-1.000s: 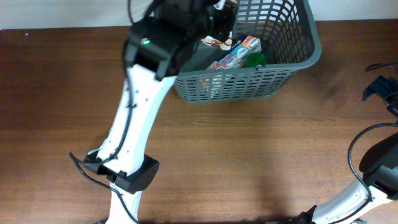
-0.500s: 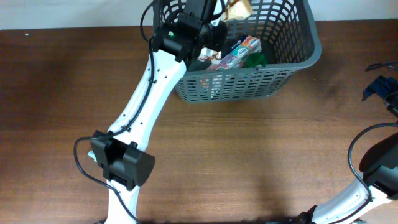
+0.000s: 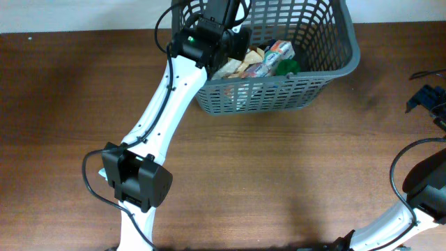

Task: Pack container
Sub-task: 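Carry the wrapper to the basket and release it inside, then withdraw the left gripper and move it over the teal packet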

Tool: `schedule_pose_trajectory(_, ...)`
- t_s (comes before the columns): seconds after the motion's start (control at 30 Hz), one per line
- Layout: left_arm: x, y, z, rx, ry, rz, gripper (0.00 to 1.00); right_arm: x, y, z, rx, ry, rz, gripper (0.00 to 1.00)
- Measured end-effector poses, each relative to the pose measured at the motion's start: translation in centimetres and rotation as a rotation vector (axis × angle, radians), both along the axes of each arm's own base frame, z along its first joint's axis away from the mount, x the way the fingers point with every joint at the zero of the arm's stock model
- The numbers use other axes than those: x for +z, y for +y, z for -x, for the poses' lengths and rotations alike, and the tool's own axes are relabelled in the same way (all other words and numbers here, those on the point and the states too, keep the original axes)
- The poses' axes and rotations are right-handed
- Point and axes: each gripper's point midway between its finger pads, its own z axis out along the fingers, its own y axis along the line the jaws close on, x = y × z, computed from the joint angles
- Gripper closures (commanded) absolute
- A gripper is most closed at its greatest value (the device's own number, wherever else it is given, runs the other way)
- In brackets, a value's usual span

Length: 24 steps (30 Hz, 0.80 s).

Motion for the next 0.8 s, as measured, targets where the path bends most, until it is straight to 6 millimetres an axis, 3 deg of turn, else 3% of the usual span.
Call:
schedule_pose_trajectory(0.2, 0.8, 0.4, -0.2, 0.007, -0.008, 0.005, 0.30, 0.0, 0.0, 0.0, 0.000, 0.000, 0.000, 0.01)
schedule_pose_trajectory(0.33, 3.8, 2.7, 0.1, 0.044, -0.011, 0.008, 0.13, 0.0, 0.0, 0.0, 0.001, 0.000, 0.000, 0.01)
schedule_pose_trajectory(0.43, 7.0, 6.4, 1.7, 0.115, 0.012, 0.023, 0.06, 0.0, 0.0, 0.0, 0.001, 0.000, 0.000, 0.01)
schedule_pose_trajectory(0.67, 15.7, 16.3, 8.3, 0.326, -0.026, 0.112, 0.02, 0.0, 0.0, 0.0, 0.001, 0.001, 0.000, 0.01)
schedule_pose_trajectory(0.8, 17.6, 21.2, 12.5, 0.496, 0.000, 0.159, 0.02, 0.0, 0.0, 0.0, 0.000, 0.001, 0.000, 0.01)
